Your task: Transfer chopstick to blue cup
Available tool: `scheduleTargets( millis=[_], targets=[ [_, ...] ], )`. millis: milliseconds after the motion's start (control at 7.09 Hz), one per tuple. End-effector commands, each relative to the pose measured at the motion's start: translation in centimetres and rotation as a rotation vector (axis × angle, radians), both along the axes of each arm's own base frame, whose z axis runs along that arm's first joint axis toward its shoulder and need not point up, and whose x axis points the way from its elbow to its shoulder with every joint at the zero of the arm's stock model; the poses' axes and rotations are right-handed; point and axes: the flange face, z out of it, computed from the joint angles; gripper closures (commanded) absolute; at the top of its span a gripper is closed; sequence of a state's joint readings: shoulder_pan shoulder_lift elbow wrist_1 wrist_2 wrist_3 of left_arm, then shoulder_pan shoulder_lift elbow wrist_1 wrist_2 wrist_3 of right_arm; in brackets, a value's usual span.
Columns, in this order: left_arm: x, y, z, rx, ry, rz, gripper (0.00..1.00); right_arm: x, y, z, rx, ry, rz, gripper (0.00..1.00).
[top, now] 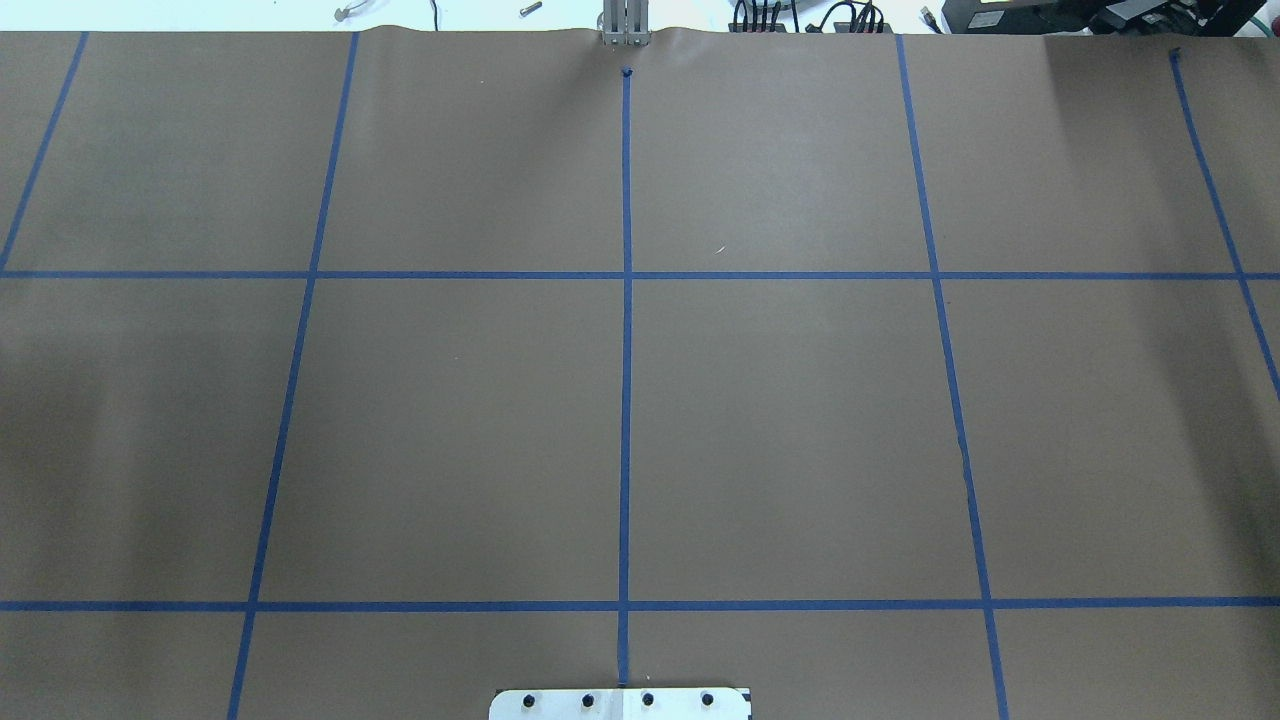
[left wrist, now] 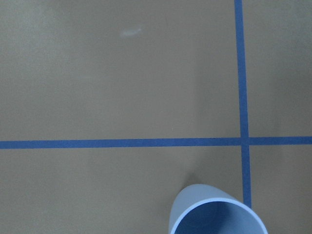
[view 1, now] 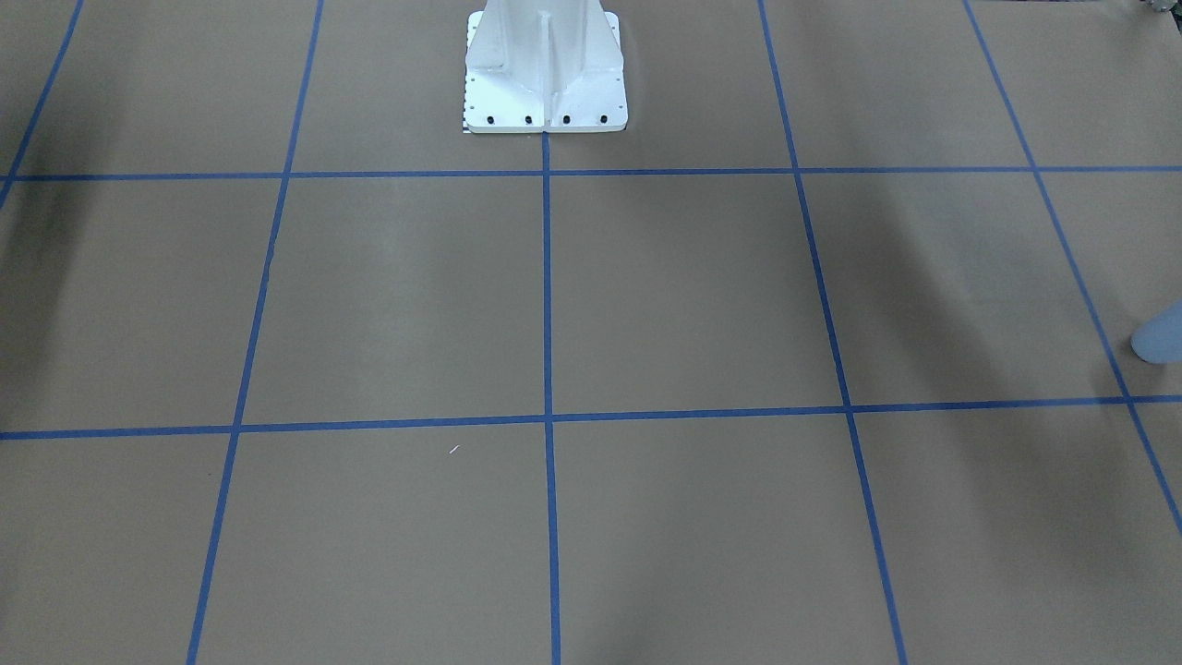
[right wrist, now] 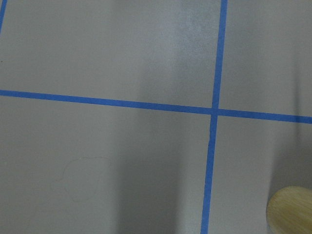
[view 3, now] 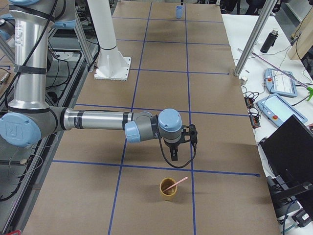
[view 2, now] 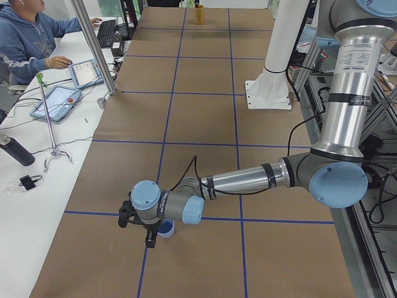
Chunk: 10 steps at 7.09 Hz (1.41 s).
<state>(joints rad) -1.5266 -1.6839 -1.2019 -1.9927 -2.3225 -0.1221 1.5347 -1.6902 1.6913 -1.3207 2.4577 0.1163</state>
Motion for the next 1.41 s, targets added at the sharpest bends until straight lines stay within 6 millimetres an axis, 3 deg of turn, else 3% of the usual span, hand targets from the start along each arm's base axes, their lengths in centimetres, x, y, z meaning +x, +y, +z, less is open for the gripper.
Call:
scheduleTargets(
  millis=[0,282,564,988,1129,1270],
  targets=[
    [1.0,0.3,0.4,-0.001,-0.002,0.019,0.03,-0.4,-0.1,0.1,-0.008,-0.001,-0.003,0.0],
    [1.0,1.2,3.1,-0.058,-0.005,0.018,0.03,-0.7,-0.4,-0.1,-0.011,-0.002,-0.004,0.0],
    [0.9,1.9,4.4,-0.103,-0.005,0.003,0.02,-0.7,-0.4,-0.1,-0.011,-0.002,-0.003,0.0],
    [1.1,1.7,4.1,-0.097,-0.004,0.001,0.04,-1.0,-0.5,-0.1,-0.012,-0.003,-0.007,0.0],
    [1.2,1.6,4.0,-0.1,-0.003,0.001,0.44,-1.0,-0.5,-0.1,-0.012,-0.003,-0.009,0.0],
    [1.5,1.5,3.9,-0.115,0.0,-0.009,0.99,-1.0,-0.5,-0.1,-0.012,-0.003,-0.009,0.0]
  ],
)
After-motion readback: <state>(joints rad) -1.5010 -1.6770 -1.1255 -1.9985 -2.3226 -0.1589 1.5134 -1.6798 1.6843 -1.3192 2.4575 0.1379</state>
